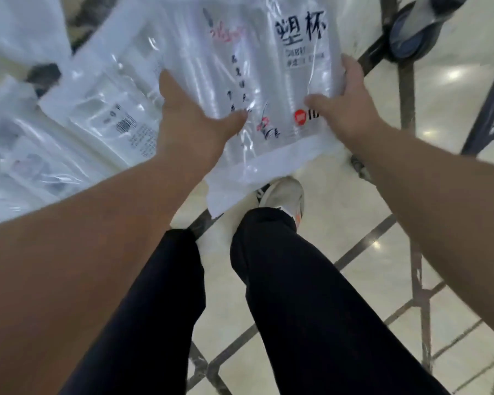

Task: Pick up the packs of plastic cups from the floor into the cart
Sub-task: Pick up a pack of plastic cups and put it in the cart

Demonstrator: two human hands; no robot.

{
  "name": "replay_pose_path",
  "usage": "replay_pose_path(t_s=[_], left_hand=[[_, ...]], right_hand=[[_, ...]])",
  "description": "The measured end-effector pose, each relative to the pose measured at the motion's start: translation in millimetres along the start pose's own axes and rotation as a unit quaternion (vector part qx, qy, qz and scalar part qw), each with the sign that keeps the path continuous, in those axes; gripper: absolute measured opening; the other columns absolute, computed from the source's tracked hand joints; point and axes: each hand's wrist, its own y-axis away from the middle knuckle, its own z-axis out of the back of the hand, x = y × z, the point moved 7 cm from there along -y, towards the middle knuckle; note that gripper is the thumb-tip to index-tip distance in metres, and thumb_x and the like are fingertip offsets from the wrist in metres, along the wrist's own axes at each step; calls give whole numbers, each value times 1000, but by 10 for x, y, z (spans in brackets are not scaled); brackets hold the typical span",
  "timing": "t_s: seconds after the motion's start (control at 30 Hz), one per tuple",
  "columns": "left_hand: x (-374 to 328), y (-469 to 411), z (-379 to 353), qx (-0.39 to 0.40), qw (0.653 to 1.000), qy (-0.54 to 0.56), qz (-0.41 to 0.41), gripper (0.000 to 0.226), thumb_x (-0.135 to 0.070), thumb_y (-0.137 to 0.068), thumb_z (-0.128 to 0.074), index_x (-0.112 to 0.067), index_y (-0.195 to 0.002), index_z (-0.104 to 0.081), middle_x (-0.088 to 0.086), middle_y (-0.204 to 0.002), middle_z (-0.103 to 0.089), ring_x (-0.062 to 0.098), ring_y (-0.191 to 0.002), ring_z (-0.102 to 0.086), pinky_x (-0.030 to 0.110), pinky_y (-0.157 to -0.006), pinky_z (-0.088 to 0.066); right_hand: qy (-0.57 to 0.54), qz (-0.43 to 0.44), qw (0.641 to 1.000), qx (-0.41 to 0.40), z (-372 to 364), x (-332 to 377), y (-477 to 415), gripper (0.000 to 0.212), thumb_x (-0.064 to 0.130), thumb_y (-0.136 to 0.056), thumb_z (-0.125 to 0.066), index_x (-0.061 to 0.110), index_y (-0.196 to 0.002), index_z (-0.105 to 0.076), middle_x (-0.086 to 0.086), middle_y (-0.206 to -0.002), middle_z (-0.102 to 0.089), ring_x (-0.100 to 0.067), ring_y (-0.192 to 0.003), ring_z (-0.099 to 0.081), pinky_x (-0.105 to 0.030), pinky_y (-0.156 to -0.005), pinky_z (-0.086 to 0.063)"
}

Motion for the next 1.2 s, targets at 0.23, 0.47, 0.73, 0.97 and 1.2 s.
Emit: replay_pose_path(t_s=[0.23,0.47,0.73,0.97,1.2], left_hand=[[-760,1643,1967,-55,998,-4,-20,113,-43,-80,-78,-24,-157,2,-19,-151,-23,3,-136,-28,21,-102,-22],[-2137,3728,3726,-83,991,-2,-104,103,-36,-81,-77,-27,-156,-8,-23,-145,-20,-1,-126,-29,25,-102,-26],[-3570,4966,4108,-65,970,4,-234,93,-46,-73,-83,-23,-147,-32,-8,-137,-45,17,-119,-49,37,-96,-39],[-4536,5353,3518,-9,936,-47,-348,85,-37,-80,-80,-21,-147,-31,-5,-133,-40,22,-126,-46,35,-96,-35],[-5386,5651,2269,56,914,-83,-393,83,-37,-80,-80,-18,-145,-31,-3,-130,-45,23,-122,-50,36,-95,-39]], right_hand=[[-34,15,999,-1,173,1479,1894,100,62,-70,-72,34,-153,-23,3,-147,-44,-17,-133,-45,-41,-111,-39],[12,114,993,-21,1411,3419,4128,93,57,-86,-64,28,-157,-11,-6,-152,-34,-22,-139,-32,-30,-106,-31],[-1,168,980,-110,2870,4218,5408,85,63,-82,-59,35,-153,-20,-6,-141,-45,-27,-130,-44,-42,-107,-40],[-48,191,954,-225,4048,3934,5910,69,48,-84,-67,38,-143,-33,5,-124,-54,-17,-113,-52,-31,-84,-41],[-99,112,949,-279,5129,2967,6003,83,63,-76,-62,36,-146,-28,1,-124,-54,-23,-113,-55,-45,-92,-51]])
